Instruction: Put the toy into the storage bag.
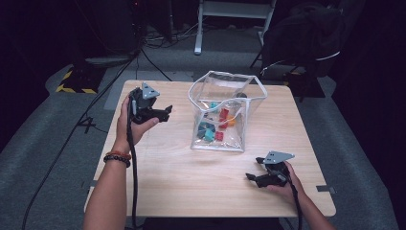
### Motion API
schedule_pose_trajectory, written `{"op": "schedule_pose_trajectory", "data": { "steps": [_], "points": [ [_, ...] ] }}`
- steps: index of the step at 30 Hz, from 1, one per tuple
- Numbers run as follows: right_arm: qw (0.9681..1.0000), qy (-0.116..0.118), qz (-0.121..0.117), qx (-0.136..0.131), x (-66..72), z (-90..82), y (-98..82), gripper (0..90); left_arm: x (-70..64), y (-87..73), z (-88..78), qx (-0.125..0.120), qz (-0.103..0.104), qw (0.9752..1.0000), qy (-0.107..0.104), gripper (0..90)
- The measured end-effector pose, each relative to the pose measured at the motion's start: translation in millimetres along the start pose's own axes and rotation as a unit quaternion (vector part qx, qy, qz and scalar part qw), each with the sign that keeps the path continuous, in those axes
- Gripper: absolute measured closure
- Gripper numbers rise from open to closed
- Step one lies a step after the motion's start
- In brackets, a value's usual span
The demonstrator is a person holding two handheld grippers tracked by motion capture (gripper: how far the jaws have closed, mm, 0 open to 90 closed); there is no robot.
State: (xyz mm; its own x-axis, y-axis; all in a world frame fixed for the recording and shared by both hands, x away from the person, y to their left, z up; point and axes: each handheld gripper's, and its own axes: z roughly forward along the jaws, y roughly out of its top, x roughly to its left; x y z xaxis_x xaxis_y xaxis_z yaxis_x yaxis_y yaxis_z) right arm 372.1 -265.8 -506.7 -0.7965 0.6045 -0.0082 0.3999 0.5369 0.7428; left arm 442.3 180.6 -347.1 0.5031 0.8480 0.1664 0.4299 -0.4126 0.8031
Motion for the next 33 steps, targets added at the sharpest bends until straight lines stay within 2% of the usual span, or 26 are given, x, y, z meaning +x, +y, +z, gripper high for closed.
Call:
{"op": "schedule_pose_trajectory", "data": {
  "steps": [3, 8, 10, 13, 21, 27, 33],
  "points": [
    [1.0, -0.001, 0.0, 0.0, 0.2, 0.0, 0.0, 19.4, -4.1, -10.6, -0.5, 0.014, 0.011, 0.9999, 0.001, 16.1],
    [1.0, 0.0, 0.0, 0.001, -0.1, 0.1, 0.2, 19.2, -7.0, -30.4, -2.1, 0.027, 0.013, 0.9995, -0.009, 16.2],
    [1.0, -0.001, 0.0, 0.001, 0.0, 0.1, 0.2, 19.1, -9.2, -40.5, -1.9, 0.041, 0.023, 0.9989, -0.006, 16.1],
    [1.0, -0.001, 0.001, 0.001, 0.1, 0.1, 0.2, 19.1, -11.8, -51.9, -3.5, 0.049, 0.026, 0.9984, -0.007, 16.1],
    [1.0, -0.001, 0.001, 0.001, 0.0, 0.1, 0.2, 19.0, -20.7, -89.4, -2.9, 0.078, 0.034, 0.9962, -0.021, 16.1],
    [1.0, -0.001, 0.001, 0.001, 0.0, 0.1, 0.2, 19.0, -27.1, -114.3, -0.9, 0.092, 0.033, 0.9948, -0.028, 16.1],
    [1.0, -0.002, 0.001, 0.0, 0.1, 0.1, 0.1, 19.0, -32.4, -133.8, -2.2, 0.096, 0.021, 0.9942, -0.044, 16.1]
  ]
}}
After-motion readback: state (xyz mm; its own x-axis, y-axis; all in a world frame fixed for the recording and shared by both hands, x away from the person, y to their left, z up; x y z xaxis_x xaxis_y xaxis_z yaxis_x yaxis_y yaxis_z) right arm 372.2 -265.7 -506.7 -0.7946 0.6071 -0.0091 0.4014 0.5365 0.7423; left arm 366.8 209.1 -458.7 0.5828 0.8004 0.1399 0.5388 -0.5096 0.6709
